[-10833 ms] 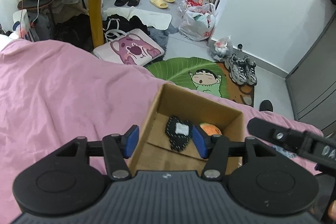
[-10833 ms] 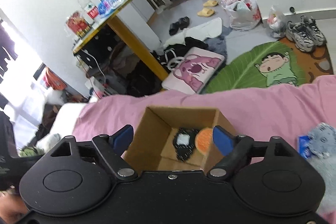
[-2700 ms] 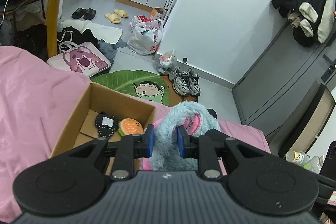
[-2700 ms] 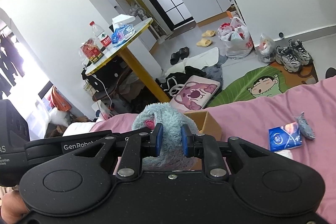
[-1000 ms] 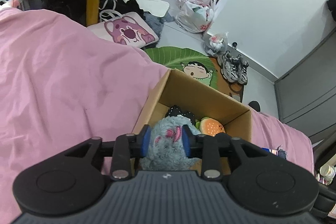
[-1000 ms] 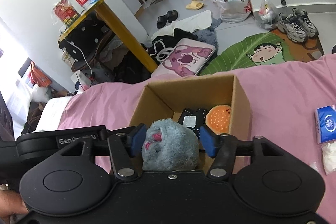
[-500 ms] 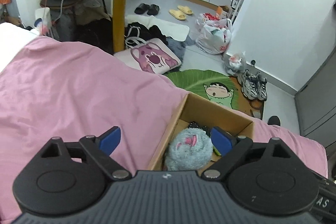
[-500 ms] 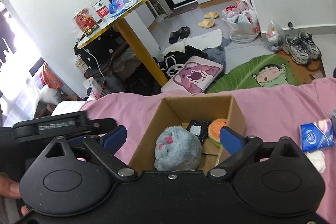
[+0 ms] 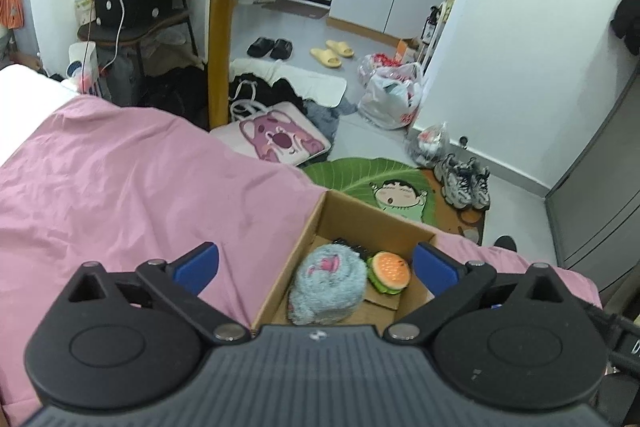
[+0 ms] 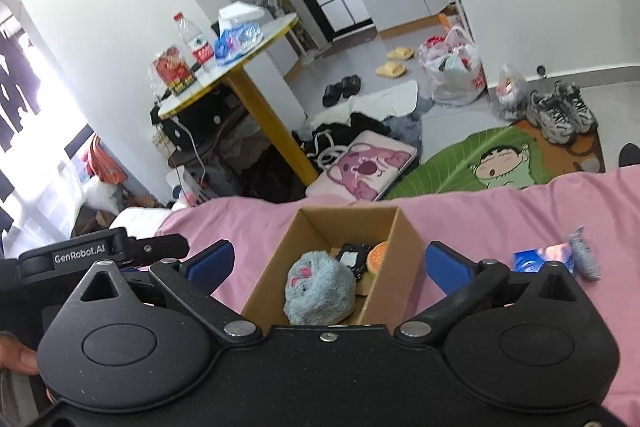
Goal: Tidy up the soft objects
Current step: 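Move both tools toward the bags and tissue packs on the bed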
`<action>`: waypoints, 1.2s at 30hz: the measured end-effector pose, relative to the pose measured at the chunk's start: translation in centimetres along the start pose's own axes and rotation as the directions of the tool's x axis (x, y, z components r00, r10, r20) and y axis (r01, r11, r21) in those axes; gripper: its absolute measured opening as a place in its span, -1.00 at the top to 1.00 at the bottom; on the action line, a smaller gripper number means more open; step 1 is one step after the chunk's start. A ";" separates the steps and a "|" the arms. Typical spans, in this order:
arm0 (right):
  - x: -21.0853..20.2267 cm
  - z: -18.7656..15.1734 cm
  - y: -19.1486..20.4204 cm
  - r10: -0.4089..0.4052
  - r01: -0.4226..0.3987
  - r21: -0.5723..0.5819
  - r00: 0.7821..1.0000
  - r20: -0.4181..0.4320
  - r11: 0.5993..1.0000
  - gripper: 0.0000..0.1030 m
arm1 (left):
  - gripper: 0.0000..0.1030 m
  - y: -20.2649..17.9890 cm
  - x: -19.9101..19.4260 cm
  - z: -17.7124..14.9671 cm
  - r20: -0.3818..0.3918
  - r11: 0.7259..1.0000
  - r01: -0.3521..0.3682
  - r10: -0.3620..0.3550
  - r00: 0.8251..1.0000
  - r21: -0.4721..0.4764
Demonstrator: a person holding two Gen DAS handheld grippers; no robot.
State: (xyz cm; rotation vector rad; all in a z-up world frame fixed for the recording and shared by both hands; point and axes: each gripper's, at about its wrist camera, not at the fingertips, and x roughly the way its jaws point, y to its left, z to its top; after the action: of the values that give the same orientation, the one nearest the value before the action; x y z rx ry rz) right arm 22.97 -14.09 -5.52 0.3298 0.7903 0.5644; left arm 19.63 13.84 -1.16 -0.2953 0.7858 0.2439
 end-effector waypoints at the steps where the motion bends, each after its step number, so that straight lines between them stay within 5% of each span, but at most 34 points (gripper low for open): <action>1: -0.6 0.1 -0.4 -0.005 0.005 0.008 1.000 0.010 1.000 -1.00 | -0.99 -0.2 -0.3 -0.1 0.006 1.000 0.006 -0.006 1.000 0.001; 12: -5.0 0.5 -3.1 -0.011 0.009 0.021 0.996 0.092 1.000 -1.00 | -0.99 -3.0 -2.6 -1.6 0.020 0.991 0.128 -0.127 0.992 -0.025; 36: -10.7 -0.1 -7.9 -0.016 0.009 0.048 0.990 0.138 0.999 -1.00 | -0.99 -8.1 -6.1 -4.8 -0.003 0.993 0.103 -0.103 0.995 0.060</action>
State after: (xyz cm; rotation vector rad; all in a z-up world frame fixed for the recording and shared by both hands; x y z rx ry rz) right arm 19.59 -26.74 -3.22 0.4034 0.6727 0.5062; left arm 14.93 4.03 1.42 -0.2783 0.7737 0.1234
